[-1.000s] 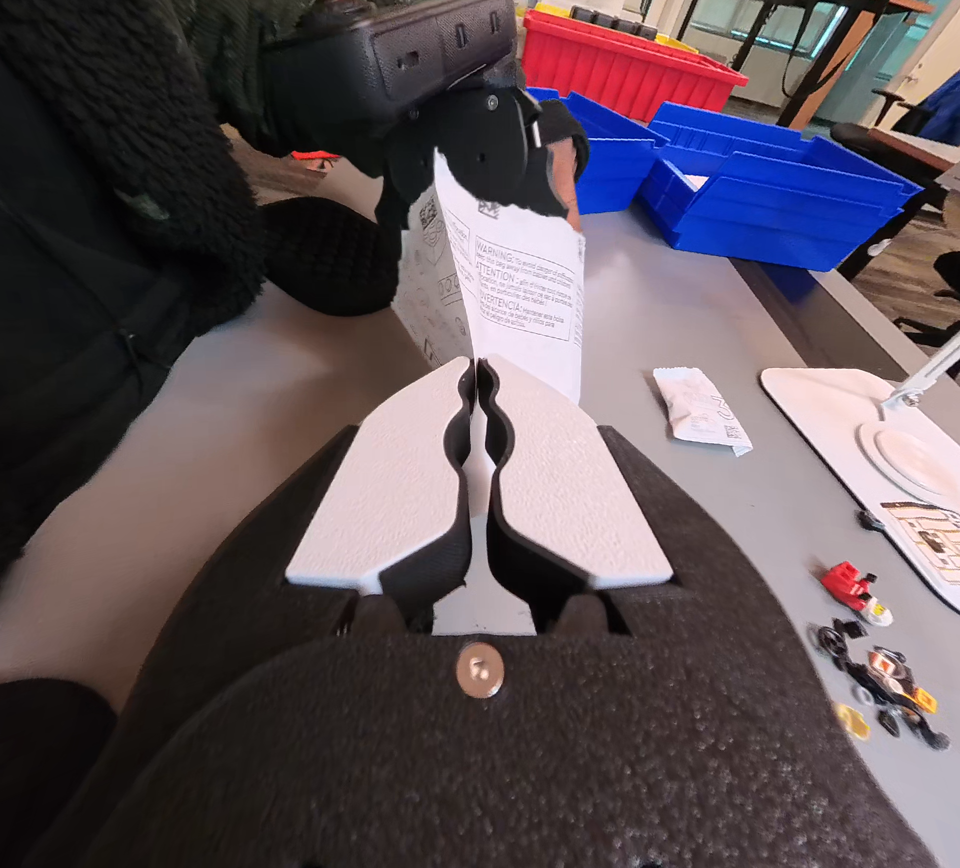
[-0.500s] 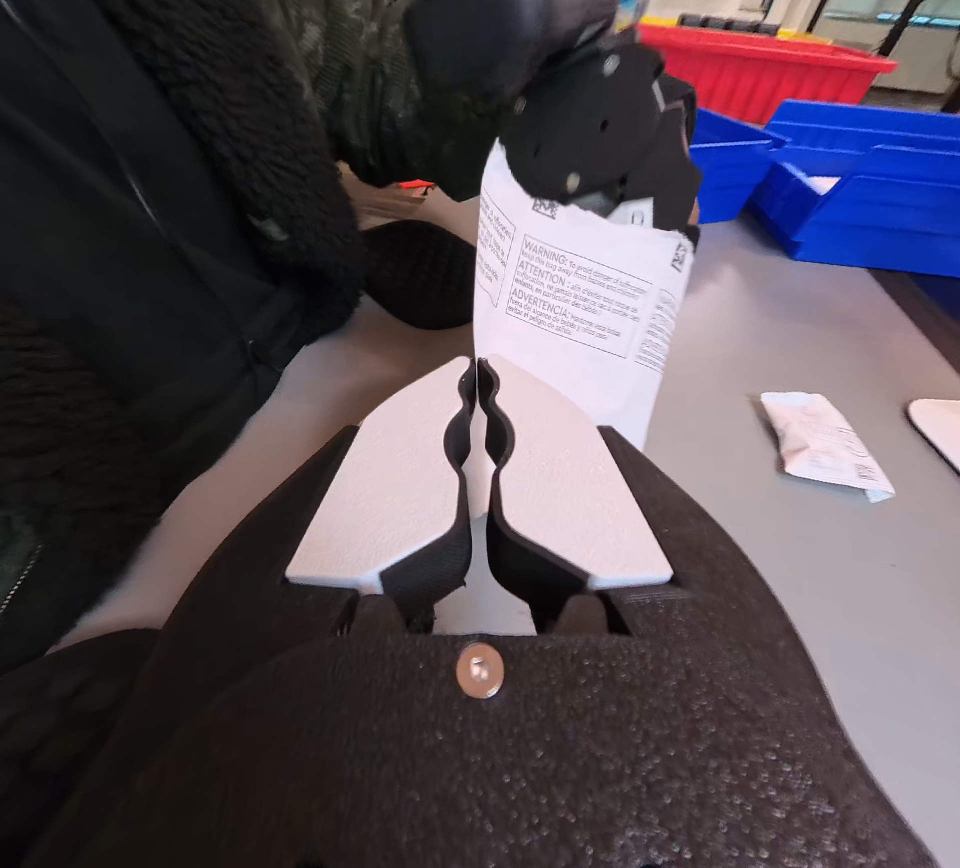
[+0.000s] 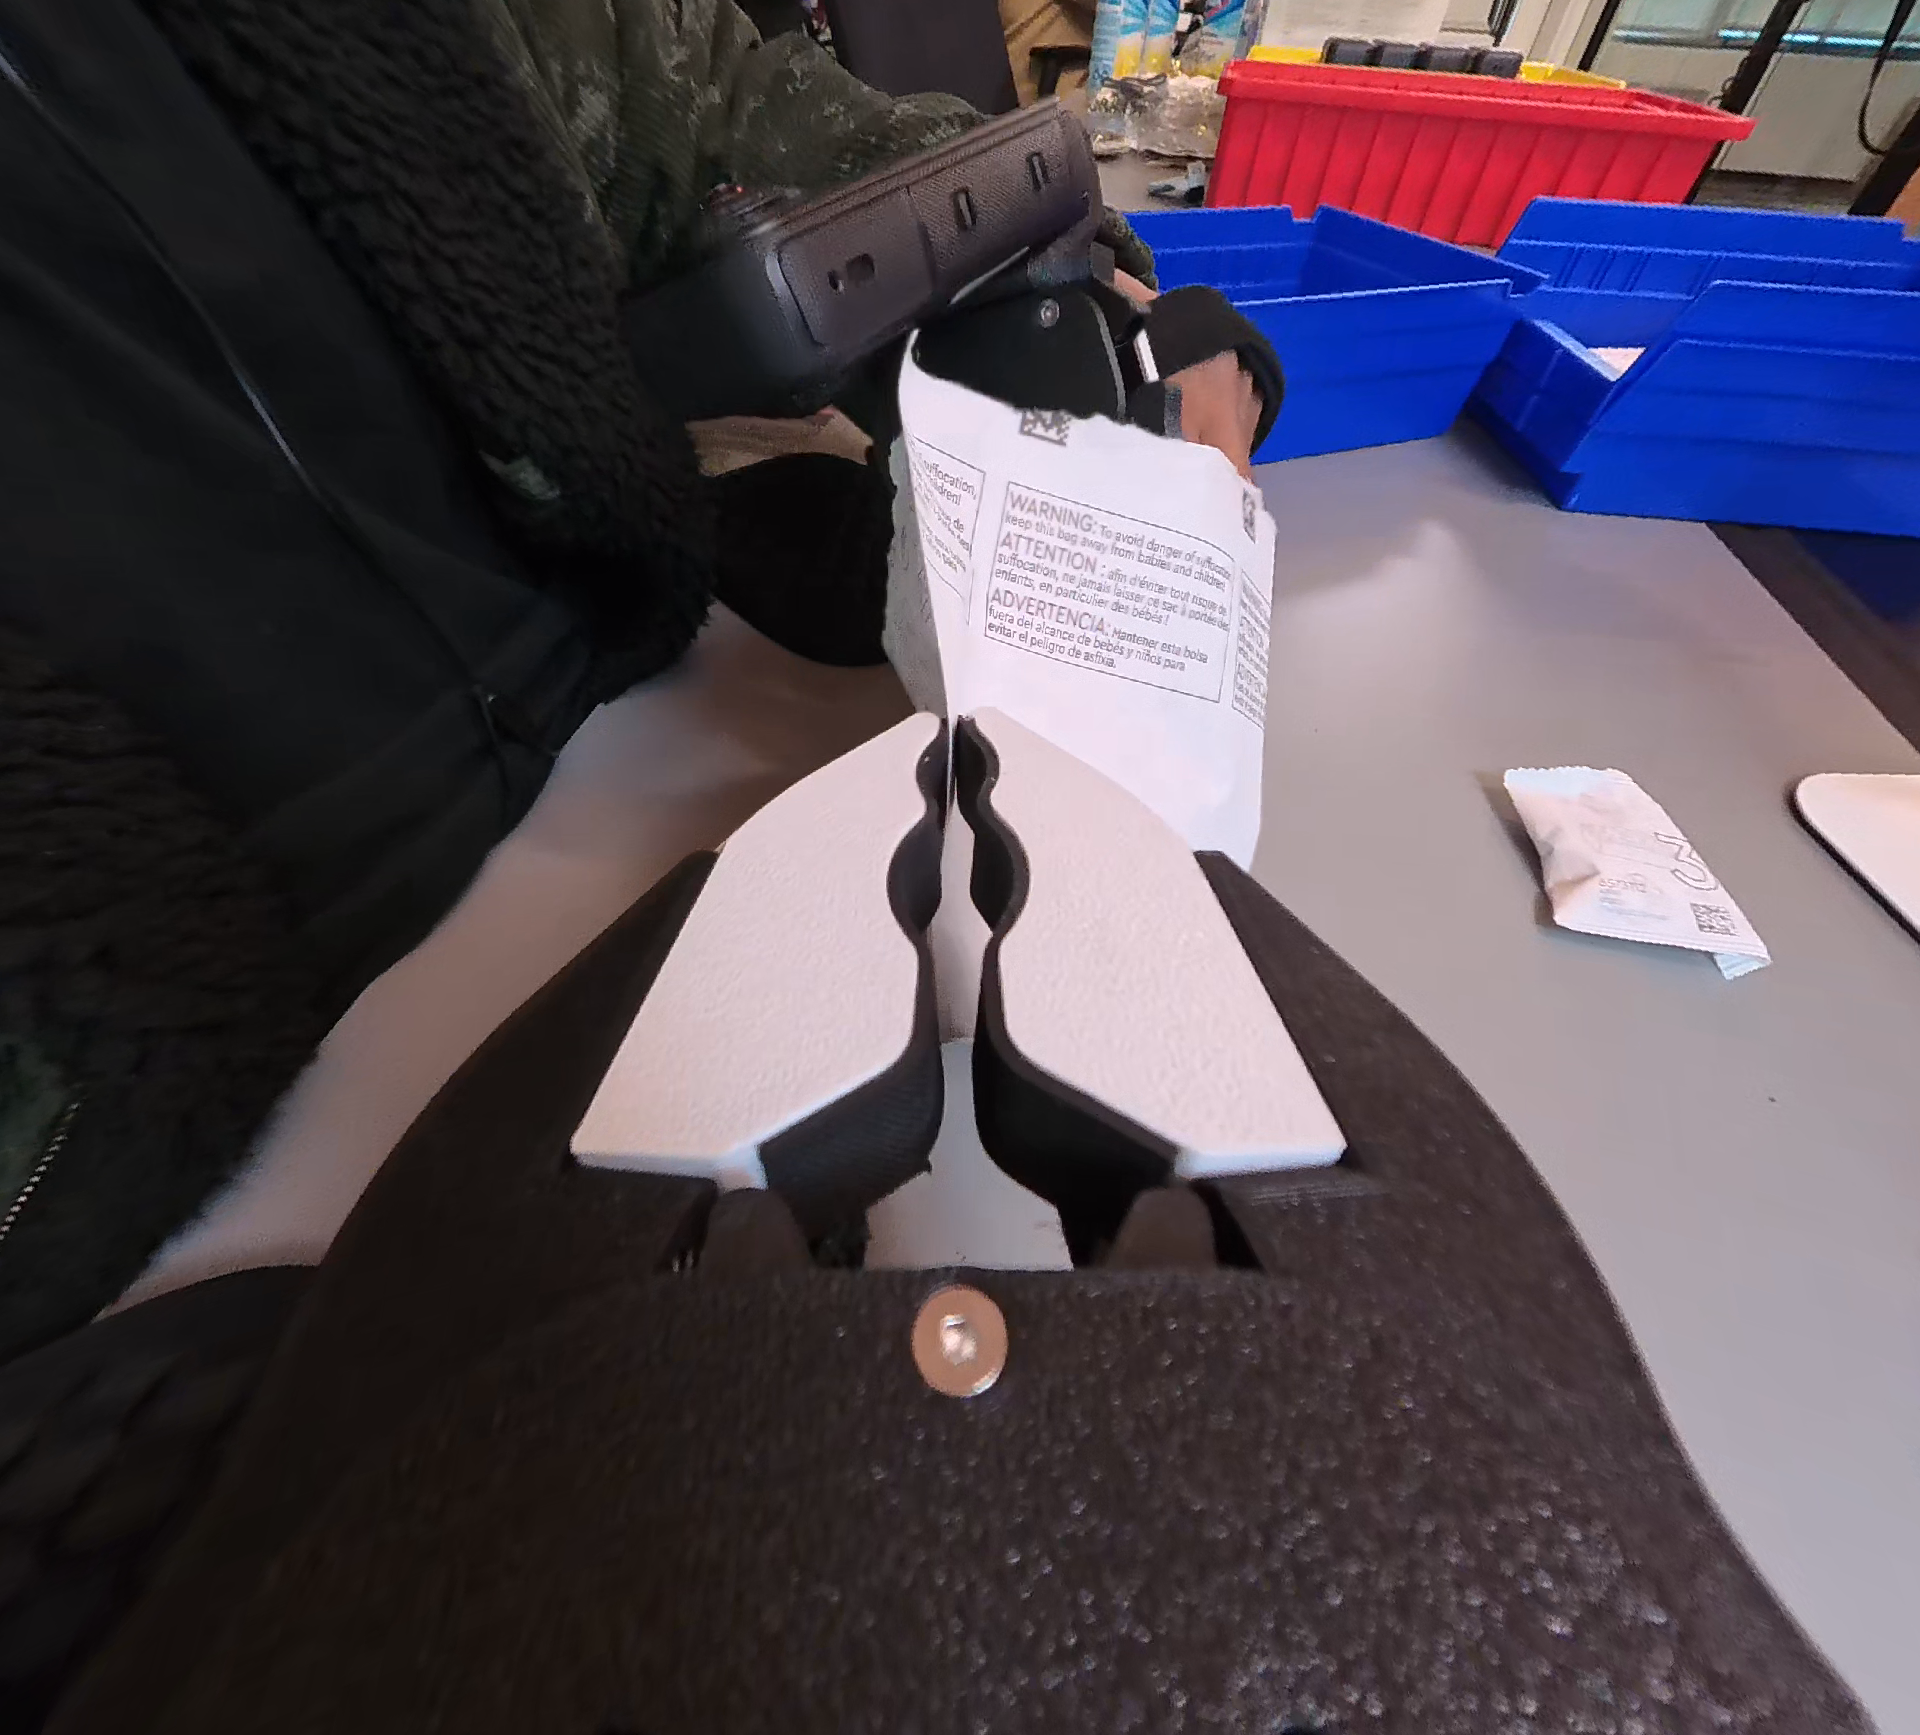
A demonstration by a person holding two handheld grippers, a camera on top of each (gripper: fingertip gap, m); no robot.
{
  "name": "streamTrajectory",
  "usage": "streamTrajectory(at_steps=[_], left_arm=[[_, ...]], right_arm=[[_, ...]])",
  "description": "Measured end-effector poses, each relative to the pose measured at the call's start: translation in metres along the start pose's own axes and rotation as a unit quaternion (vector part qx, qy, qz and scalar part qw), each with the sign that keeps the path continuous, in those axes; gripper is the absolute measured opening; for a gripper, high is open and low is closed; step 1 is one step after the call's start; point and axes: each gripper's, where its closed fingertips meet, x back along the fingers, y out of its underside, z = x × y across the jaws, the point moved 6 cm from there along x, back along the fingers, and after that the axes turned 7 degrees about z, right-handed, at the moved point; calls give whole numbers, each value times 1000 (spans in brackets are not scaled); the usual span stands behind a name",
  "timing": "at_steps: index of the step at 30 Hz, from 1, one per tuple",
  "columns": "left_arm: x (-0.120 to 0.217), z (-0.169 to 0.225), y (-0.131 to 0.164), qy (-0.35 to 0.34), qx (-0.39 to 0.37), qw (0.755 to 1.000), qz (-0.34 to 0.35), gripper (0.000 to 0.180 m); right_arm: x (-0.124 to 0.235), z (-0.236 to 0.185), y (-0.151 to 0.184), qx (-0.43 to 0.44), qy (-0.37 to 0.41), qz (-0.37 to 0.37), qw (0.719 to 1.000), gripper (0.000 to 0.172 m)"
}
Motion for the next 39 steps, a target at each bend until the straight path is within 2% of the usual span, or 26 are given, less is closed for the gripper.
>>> streamTrajectory(at_steps=[1,5,7,14,17,21,27,29,34,39], left_arm=[[1,0,-2,2,1,1000,5,73],[6,-1,-7,6,11,1000,20,77],[11,-3,-10,4,23,999,33,50],[41,-12,-15,-12,74,991,109,59],[58,-16,-13,-30,99,985,137,58],[70,-18,-3,-59,114,982,138,55],[69,-16,11,-87,118,985,96,29],[65,-16,15,-86,126,985,78,35],[56,-14,16,-61,139,986,64,70],[54,-15,15,-53,139,987,60,78]], right_arm=[[1,0,0,0,1,1,1000,0],[4,3,-1,-4,6,9,1000,0],[7,5,-1,-7,12,16,1000,0],[20,15,4,-23,29,36,999,0],[23,18,7,-31,32,41,998,0],[25,22,14,-41,37,41,998,0],[27,27,18,-55,39,40,997,0],[28,27,19,-57,41,38,997,0],[27,27,19,-61,46,34,996,0],[27,29,20,-66,49,35,996,0]])
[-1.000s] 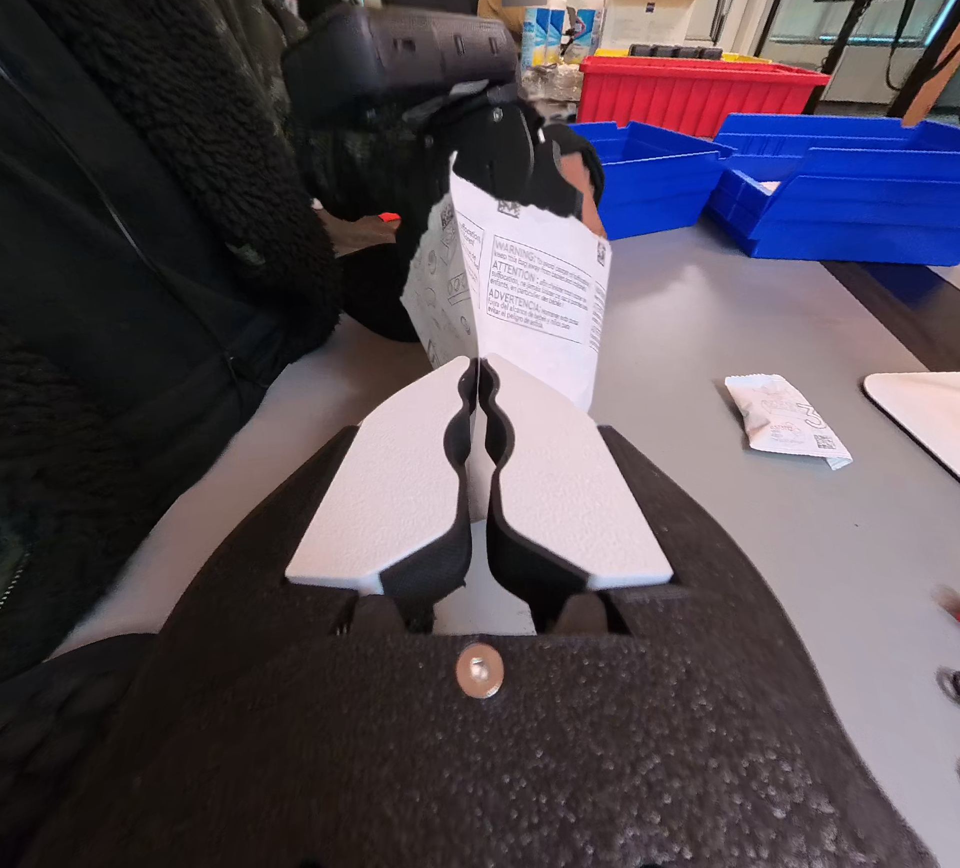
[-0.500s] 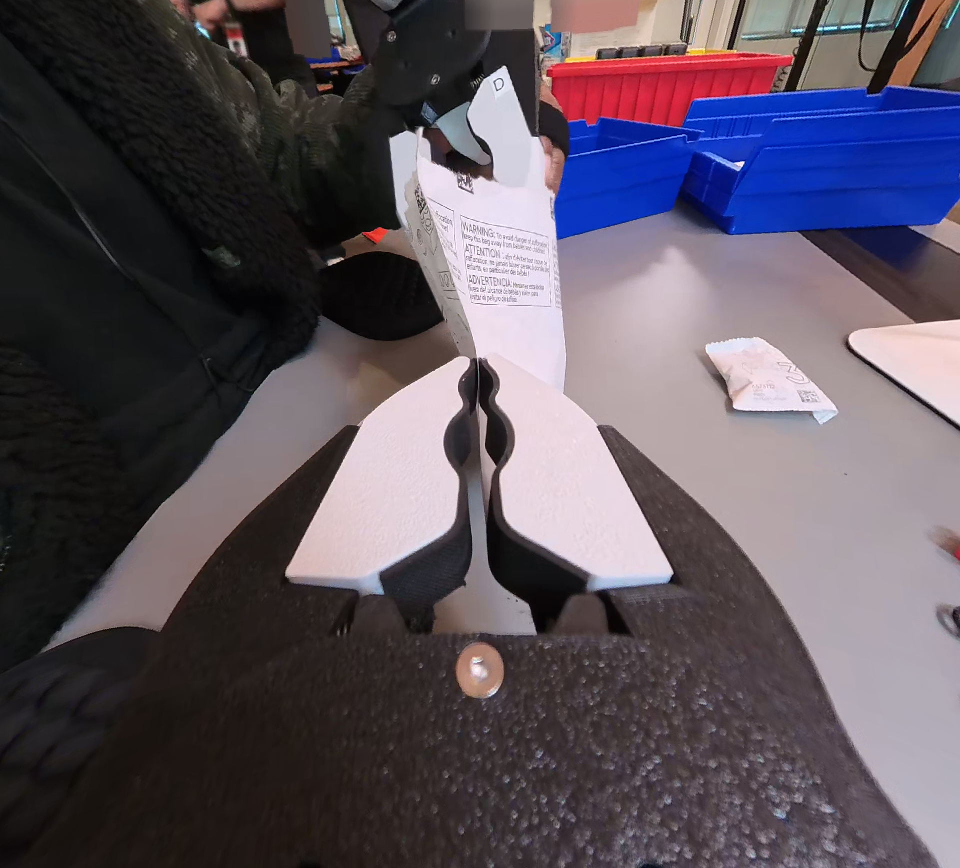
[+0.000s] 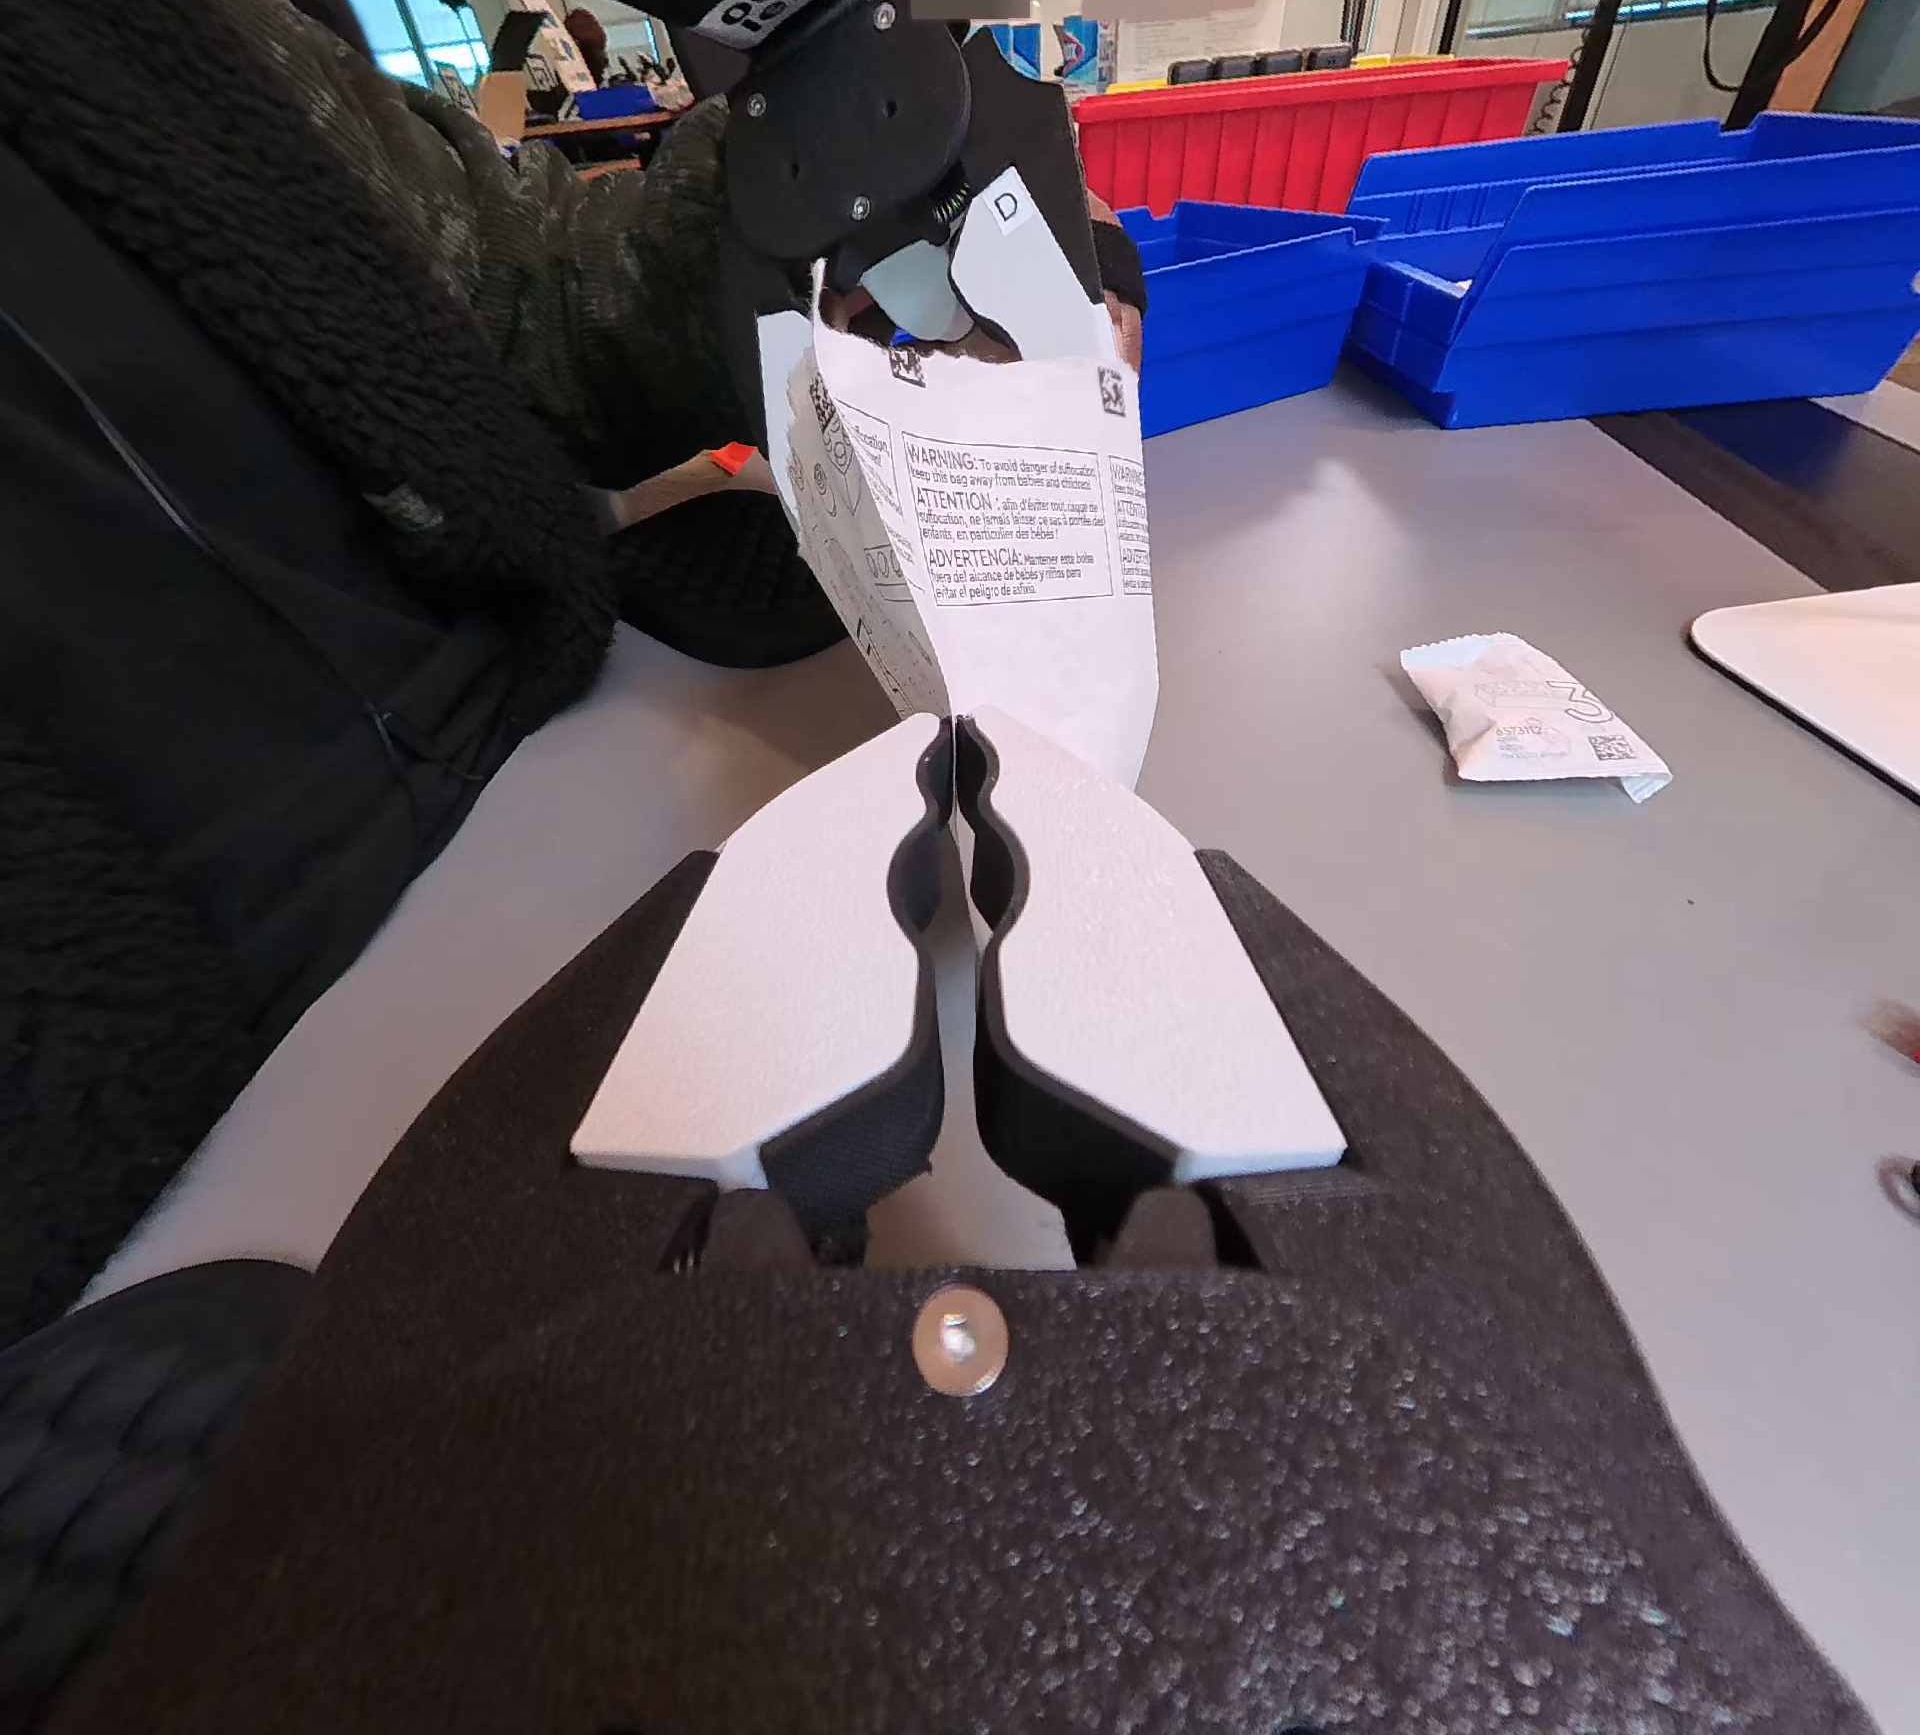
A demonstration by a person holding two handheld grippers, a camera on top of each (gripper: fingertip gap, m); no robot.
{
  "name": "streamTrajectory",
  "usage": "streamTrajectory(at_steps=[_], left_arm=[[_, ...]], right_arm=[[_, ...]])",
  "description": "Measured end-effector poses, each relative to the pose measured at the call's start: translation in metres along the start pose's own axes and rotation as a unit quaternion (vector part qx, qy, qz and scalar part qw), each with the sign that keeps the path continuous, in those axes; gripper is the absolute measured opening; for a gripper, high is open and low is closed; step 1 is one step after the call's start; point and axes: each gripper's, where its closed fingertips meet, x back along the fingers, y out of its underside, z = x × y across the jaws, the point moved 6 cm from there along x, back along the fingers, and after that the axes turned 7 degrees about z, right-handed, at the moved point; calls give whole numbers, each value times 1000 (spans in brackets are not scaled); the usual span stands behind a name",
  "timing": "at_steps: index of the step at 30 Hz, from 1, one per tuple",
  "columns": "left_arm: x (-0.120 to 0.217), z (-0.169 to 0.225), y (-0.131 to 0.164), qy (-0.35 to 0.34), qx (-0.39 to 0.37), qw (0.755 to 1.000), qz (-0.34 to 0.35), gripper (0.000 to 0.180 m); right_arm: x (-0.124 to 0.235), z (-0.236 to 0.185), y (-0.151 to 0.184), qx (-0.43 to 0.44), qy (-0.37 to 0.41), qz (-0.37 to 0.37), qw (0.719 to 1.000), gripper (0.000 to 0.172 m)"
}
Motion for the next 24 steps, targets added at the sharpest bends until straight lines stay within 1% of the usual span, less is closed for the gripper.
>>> streamTrajectory(at_steps=[4,6,8,9,12,14,17,20,22,24], left_arm=[[0,0,0,1,1,1000,2,78],[4,-1,-1,-3,0,1000,14,78],[13,-3,-7,-10,0,998,59,76],[19,-5,-9,-20,10,996,85,72],[42,-14,-11,-54,64,983,164,66],[58,-20,-6,-89,94,972,195,61],[91,-26,6,-151,134,945,256,55],[140,-30,28,-225,184,905,311,47],[173,-29,51,-278,214,879,322,40],[202,-25,78,-338,232,862,297,35]], right_arm=[[0,0,0,-1,0,-1,1000,0],[0,0,0,-2,-1,-2,1000,0],[1,0,-1,-3,-2,-1,1000,0],[2,0,-1,-3,-1,1,1000,0],[4,0,-2,-5,3,8,1000,0],[6,1,-2,-6,7,12,1000,0],[7,4,-2,-7,16,14,1000,0],[8,9,-1,-3,45,8,999,0],[10,16,1,-6,70,-3,998,0],[11,20,4,-6,99,-15,995,0]])
